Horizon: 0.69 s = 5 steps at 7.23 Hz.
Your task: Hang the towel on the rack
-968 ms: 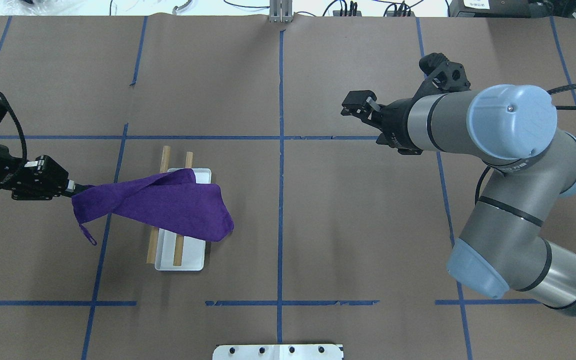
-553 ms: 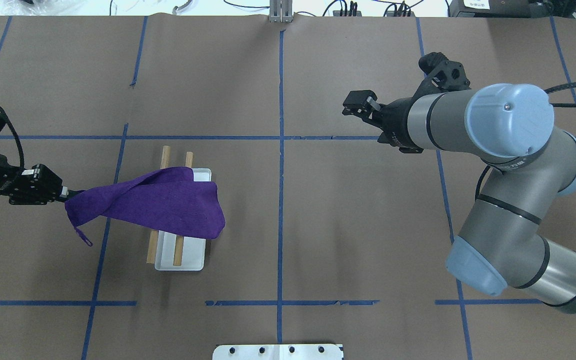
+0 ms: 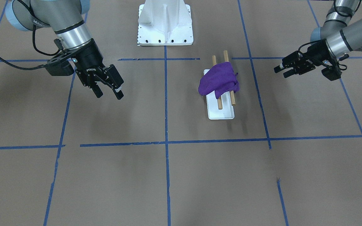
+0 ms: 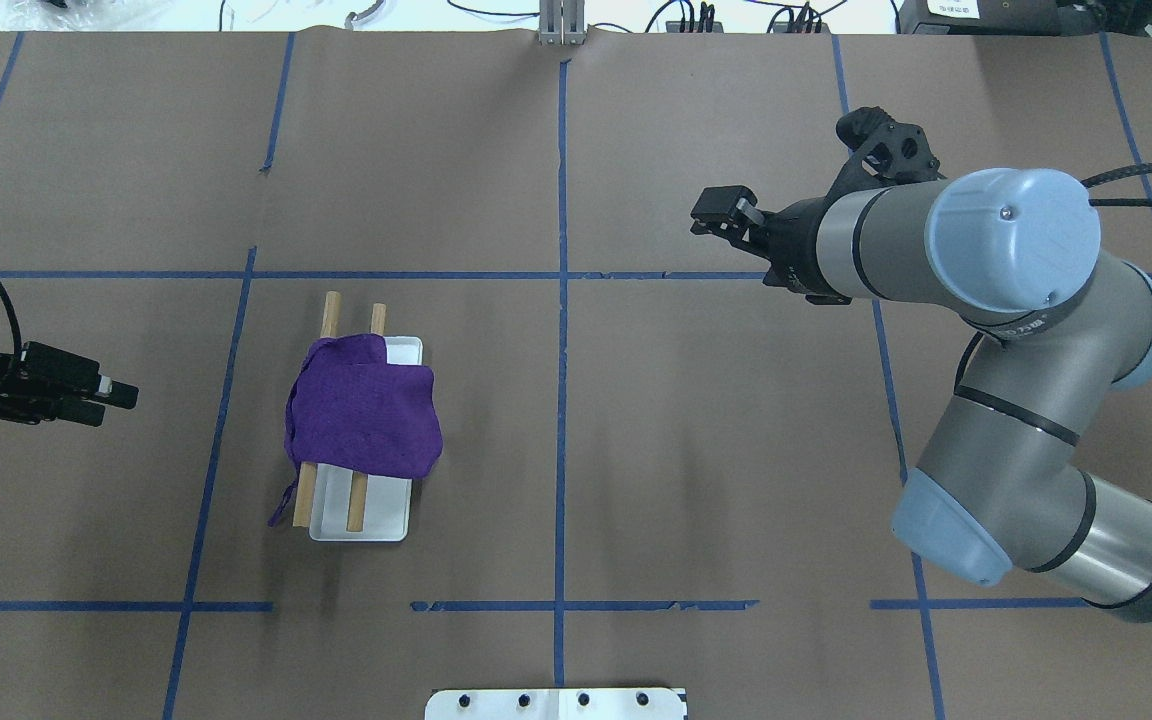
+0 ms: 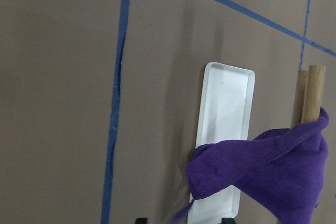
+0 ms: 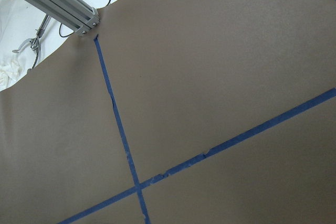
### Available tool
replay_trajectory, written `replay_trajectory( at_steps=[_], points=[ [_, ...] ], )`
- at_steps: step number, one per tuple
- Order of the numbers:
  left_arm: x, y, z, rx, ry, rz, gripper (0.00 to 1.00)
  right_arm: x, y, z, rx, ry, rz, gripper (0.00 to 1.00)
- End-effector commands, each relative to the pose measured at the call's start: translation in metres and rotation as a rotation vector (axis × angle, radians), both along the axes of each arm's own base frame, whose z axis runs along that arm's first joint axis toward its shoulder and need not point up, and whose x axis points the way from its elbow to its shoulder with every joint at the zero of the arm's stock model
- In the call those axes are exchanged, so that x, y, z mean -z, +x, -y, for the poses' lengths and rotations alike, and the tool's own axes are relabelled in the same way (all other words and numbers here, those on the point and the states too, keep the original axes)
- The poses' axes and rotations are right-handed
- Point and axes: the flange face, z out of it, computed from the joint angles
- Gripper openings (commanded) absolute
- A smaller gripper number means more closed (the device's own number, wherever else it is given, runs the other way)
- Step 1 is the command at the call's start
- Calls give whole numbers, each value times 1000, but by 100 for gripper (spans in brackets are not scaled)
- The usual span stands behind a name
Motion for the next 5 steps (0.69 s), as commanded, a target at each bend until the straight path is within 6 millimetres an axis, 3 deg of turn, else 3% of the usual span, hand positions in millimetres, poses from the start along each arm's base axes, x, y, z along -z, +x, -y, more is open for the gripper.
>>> replay_trajectory(
  at_steps=[1, 2, 3, 4, 5],
  points=[
    [-17, -13, 6, 124, 61, 50, 100, -32, 17, 7, 44, 24, -80, 100],
    [-35, -23, 2, 159, 139, 102, 100, -70, 39, 13, 89, 41, -160, 100],
    [-60, -49, 2, 201, 241, 174, 100, -116, 70, 14, 160, 59, -251, 100],
    [-95, -74, 9, 241, 324, 281, 100, -153, 111, 24, 253, 85, -318, 100],
    [-117, -91, 22, 267, 419, 422, 100, -190, 145, 44, 353, 78, -347, 100]
  ],
)
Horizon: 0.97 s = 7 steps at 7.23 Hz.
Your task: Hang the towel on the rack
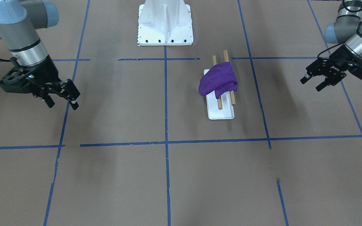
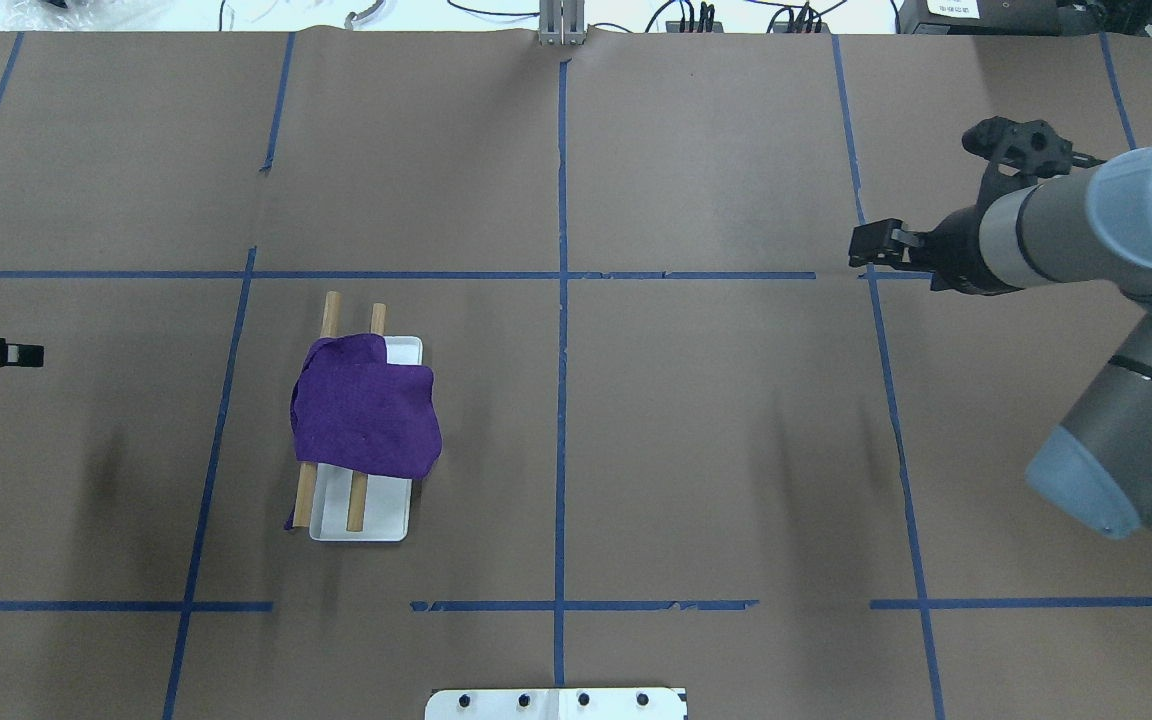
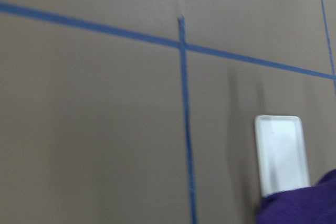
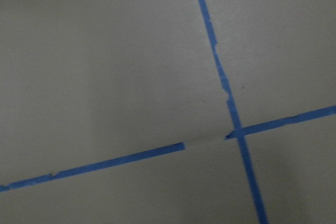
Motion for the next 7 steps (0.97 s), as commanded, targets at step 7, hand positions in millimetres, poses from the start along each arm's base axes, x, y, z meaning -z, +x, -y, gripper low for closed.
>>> replay_trajectory(
  at_steps=[7],
  points=[
    [-17, -208, 86, -199, -116, 388, 100, -204, 239, 58, 510, 18, -122, 100]
  ],
)
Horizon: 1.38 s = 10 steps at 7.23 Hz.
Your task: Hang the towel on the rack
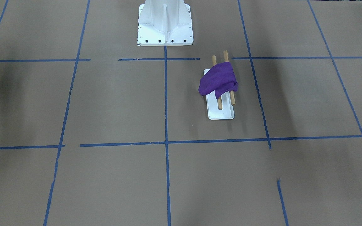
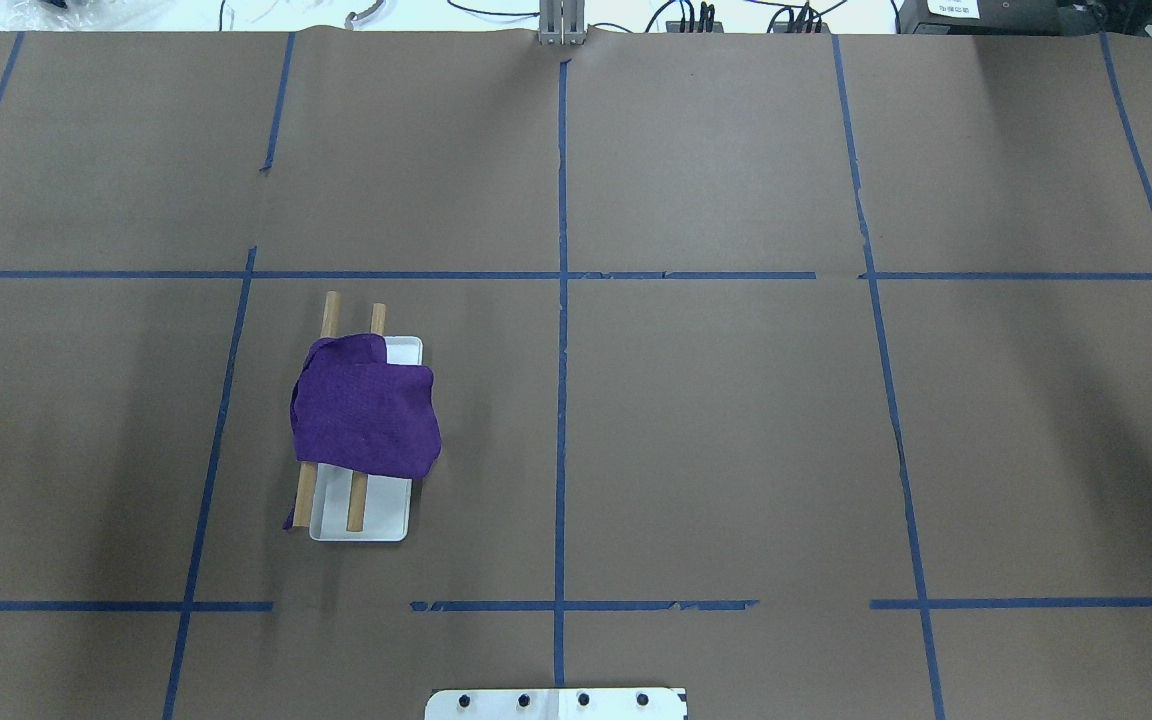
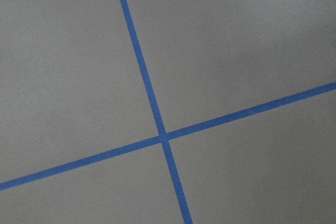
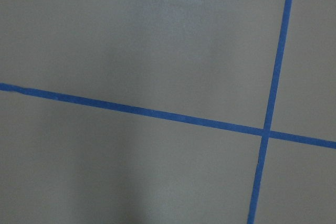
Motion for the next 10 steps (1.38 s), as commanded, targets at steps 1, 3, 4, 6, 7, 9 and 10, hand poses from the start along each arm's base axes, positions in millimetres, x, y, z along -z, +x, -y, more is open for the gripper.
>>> replay_trajectory(
  at_steps=[1, 3, 4, 6, 7, 9, 10],
  points=[
    [31, -21, -15, -4, -183, -31, 100, -34, 6, -4, 36, -53, 60, 100],
    [27, -13, -10, -19, -167, -27, 100, -33, 15, -3, 21, -49, 64, 100],
    [21, -11, -8, -18, -102, -31, 100, -29, 16, -2, 18, -42, 65, 100],
    [5, -10, -17, -26, -117, -31, 100, -28, 17, -2, 13, -40, 60, 100],
    [7, -9, -17, -29, -108, -38, 100, -33, 17, -4, 5, -51, 56, 100],
    [26, 2, -8, -52, -44, -30, 100, -32, 17, -6, 8, -50, 65, 100],
    [46, 4, -8, -57, -11, -37, 100, -34, 16, -6, 7, -62, 80, 100]
  ],
)
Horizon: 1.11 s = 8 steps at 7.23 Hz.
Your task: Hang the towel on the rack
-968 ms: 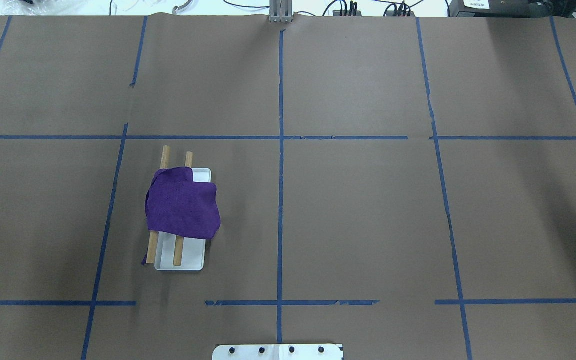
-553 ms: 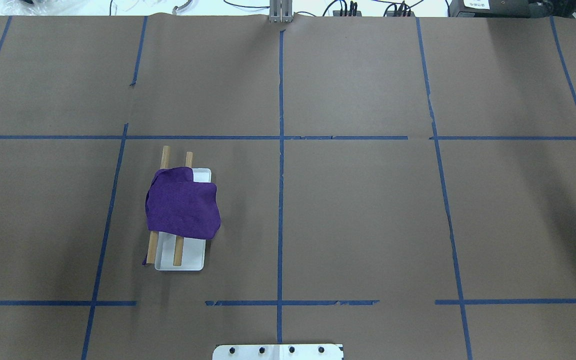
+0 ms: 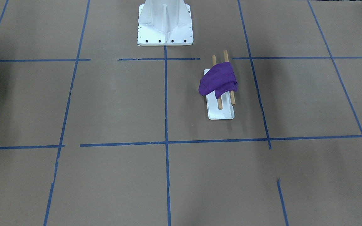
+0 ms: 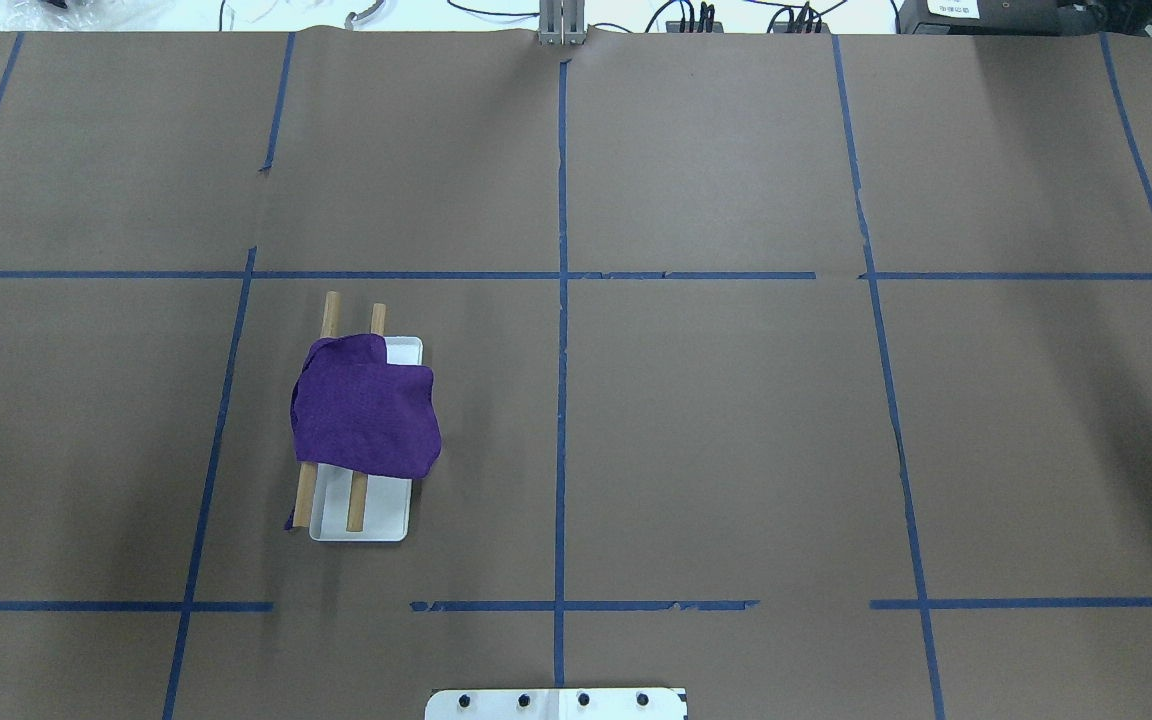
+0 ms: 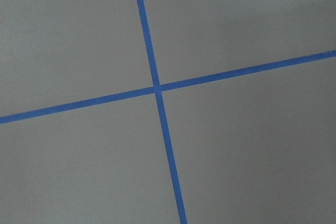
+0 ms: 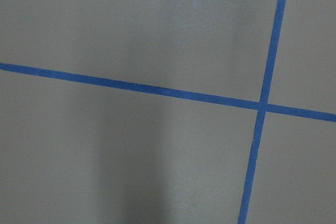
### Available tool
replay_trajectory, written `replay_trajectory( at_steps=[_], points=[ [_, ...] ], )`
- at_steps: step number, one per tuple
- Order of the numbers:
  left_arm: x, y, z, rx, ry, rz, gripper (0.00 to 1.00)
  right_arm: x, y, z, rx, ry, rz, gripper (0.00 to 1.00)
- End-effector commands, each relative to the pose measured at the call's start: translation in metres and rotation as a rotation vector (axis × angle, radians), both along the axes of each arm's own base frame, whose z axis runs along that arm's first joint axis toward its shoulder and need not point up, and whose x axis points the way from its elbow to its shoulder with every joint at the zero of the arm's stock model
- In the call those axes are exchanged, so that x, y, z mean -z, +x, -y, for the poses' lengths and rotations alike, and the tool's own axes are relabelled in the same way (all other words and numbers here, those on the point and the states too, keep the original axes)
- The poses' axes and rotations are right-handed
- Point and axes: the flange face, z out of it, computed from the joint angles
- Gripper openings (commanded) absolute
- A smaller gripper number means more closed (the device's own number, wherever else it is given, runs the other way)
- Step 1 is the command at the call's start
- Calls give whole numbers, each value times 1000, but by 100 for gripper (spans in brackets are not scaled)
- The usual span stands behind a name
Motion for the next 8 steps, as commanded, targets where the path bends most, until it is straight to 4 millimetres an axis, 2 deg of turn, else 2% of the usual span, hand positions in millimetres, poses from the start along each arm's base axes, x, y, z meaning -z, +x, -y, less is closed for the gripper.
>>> replay_trajectory(
  at_steps=[1, 3, 4, 5, 6, 7, 8],
  points=[
    [15, 6, 0, -12, 29, -4, 100, 4, -1, 2, -2, 5, 17, 100],
    [10, 6, -4, -12, 16, 0, 100, 0, 1, 0, -4, -6, 16, 100],
    [19, 6, 0, -13, 35, -1, 100, -6, 3, -9, -4, -14, 16, 100],
    [15, 7, 2, -12, 28, -4, 100, -11, 3, -10, -2, -22, 14, 100],
    [23, 7, 3, -13, 41, -6, 100, -11, 2, -9, -3, -26, 15, 100],
    [22, 7, 3, -13, 41, -6, 100, -7, 1, -6, -3, -21, 25, 100],
    [32, 7, 10, -13, 61, -7, 100, -6, 1, -6, -3, -20, 26, 100]
  ],
)
